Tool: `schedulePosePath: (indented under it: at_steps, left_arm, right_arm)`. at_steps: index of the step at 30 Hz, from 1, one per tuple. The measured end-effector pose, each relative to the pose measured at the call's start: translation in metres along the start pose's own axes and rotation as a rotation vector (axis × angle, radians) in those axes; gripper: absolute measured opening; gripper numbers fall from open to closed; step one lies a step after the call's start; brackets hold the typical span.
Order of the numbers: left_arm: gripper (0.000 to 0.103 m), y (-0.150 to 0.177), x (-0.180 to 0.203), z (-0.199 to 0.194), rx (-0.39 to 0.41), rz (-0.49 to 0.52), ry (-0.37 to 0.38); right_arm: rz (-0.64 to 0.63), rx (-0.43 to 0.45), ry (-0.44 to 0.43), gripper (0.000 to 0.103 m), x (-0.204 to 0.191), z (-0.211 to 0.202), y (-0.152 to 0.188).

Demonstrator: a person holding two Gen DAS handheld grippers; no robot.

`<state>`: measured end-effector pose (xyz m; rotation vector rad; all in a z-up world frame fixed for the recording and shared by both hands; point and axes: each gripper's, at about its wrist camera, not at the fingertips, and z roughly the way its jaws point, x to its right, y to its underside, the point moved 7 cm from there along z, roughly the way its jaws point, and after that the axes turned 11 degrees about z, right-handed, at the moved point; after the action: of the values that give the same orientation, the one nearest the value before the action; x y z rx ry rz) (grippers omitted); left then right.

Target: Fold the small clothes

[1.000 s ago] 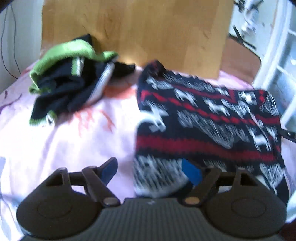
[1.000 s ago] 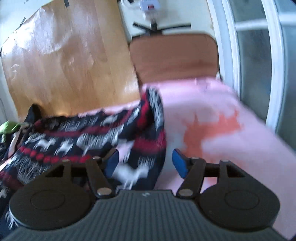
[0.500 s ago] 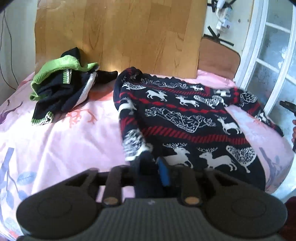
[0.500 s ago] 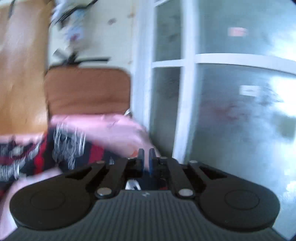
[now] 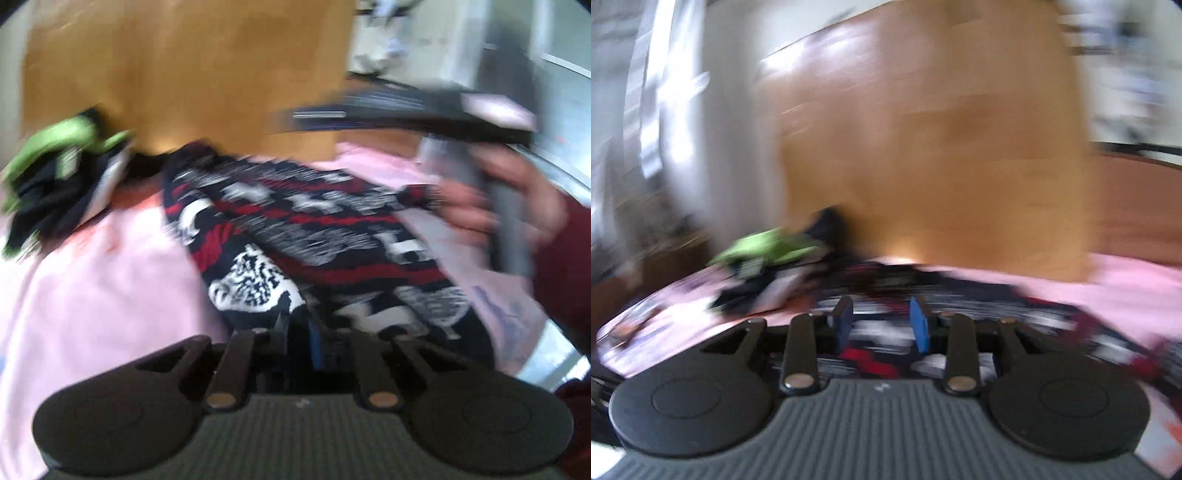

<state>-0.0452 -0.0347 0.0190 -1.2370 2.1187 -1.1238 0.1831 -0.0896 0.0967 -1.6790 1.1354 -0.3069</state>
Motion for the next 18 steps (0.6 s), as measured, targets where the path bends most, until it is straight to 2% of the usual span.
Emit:
schedulePosePath:
  at_steps: [2, 6, 9, 12, 14, 15, 16, 17, 18]
  left_arm:
    - [0.01, -0.004, 0.015, 0.012, -0.008, 0.065, 0.009]
    - [0.01, -0.006, 0.033, 0.025, -0.016, 0.156, 0.054]
    - [0.009, -0.003, 0.048, 0.024, 0.003, 0.216, 0.114]
    - [0.009, -0.001, 0.058, 0.024, 0.023, 0.265, 0.151]
    - [0.009, 0.0, 0.06, 0.025, 0.027, 0.263, 0.169]
    - [0.009, -0.001, 0.059, 0.026, 0.026, 0.255, 0.171]
    - [0.009, 0.0, 0.058, 0.026, 0.026, 0.247, 0.174]
    - [0.009, 0.0, 0.056, 0.026, 0.028, 0.239, 0.172]
    - [0.009, 0.0, 0.054, 0.026, 0.032, 0.231, 0.162]
  right_arm:
    - [-0.03, -0.102, -0.048, 0.037, -0.027, 0.045, -0.002]
    - [-0.032, -0.323, -0.075, 0.037, -0.046, 0.126, 0.001]
    - [-0.059, -0.496, -0.04, 0.037, -0.05, 0.154, 0.02]
    - [-0.182, -0.608, 0.024, 0.041, -0.054, 0.146, 0.053]
    - [-0.255, -0.647, 0.062, 0.04, -0.051, 0.136, 0.072]
    - [-0.277, -0.643, 0.06, 0.027, -0.05, 0.133, 0.078]
    - [-0.29, -0.63, 0.065, 0.009, -0.05, 0.13, 0.079]
    - [-0.286, -0.618, 0.072, 0.009, -0.051, 0.131, 0.078]
    - [-0.241, -0.608, 0.044, 0.009, -0.054, 0.13, 0.073]
